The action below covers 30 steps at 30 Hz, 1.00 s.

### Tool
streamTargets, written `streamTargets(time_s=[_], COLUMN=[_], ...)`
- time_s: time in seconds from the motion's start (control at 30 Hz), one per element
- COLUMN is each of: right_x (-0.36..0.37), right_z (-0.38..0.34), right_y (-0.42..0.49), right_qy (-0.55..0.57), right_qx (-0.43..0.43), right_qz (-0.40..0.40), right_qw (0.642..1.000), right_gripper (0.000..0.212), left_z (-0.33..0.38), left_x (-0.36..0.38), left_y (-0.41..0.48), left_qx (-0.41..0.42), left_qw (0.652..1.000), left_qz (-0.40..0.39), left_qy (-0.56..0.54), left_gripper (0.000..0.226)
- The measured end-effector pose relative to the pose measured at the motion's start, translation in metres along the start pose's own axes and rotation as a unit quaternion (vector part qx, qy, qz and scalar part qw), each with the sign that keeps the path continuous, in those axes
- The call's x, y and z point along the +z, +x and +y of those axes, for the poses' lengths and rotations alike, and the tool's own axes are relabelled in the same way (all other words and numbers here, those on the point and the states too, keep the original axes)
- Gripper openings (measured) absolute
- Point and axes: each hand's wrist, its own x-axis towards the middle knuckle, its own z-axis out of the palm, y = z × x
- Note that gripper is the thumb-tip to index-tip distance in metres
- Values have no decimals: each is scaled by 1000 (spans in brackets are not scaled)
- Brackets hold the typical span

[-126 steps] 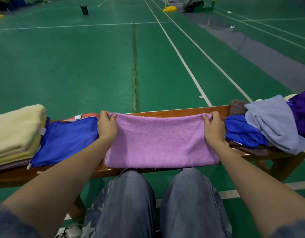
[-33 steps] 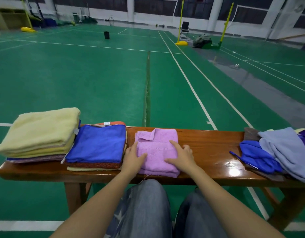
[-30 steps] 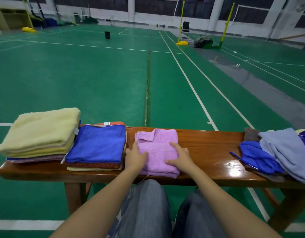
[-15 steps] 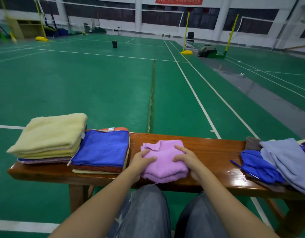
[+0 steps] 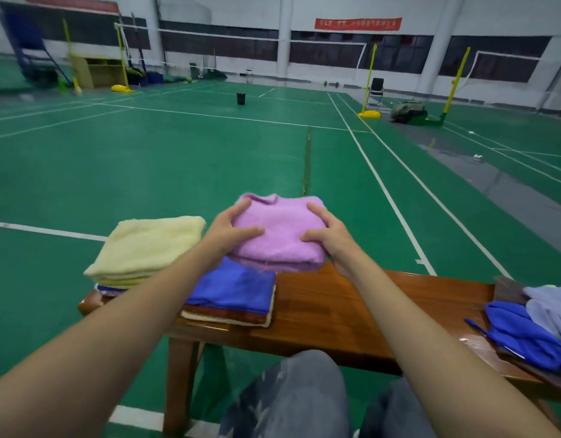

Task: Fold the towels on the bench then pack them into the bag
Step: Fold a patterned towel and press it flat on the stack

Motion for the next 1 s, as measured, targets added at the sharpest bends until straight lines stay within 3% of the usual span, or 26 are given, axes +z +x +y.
streamTargets(time_s=[0.13,0.2,0.3,0.43,0.57,0.63,0.73,0.8,0.9,1.0], right_x=[51,70,81,77,70,70,72,75,77,77], right_z=[16,46,92,98,92,93,98,101,112,122], right_y=[15,19,15,15,9,1,-6,-6,-7,-13], right_qy=[-46,-69,-166,-139,-132,-186,-374,-437,-442,-402], right_qx=[-28,32,132,128,80,53,-51,-104,-68,-44], right_qz=[-52,-76,-99,-72,-45,-33,-24,-62,-129,-128], right_qw=[997,994,972,979,987,981,926,891,885,905], right_gripper=[76,77,76,70,66,63,59,60,66,67], left_z=[-20,-45,-76,-93,-100,-103,-106,-111,-129,-137], left_x=[-52,-64,-62,-51,-45,-43,-35,-29,-29,-31], left_y=[-3,-7,-13,-13,-13,-13,-18,-24,-26,-26], left_qx=[-24,-75,-139,-69,-69,-39,73,91,52,39], left_qw=[998,980,925,897,904,890,856,860,865,864], left_qz=[8,-29,-100,-102,-115,-102,-50,-63,-119,-123], left_qy=[60,182,339,424,407,443,509,498,485,487], left_gripper=[75,74,66,63,68,69,78,92,115,114])
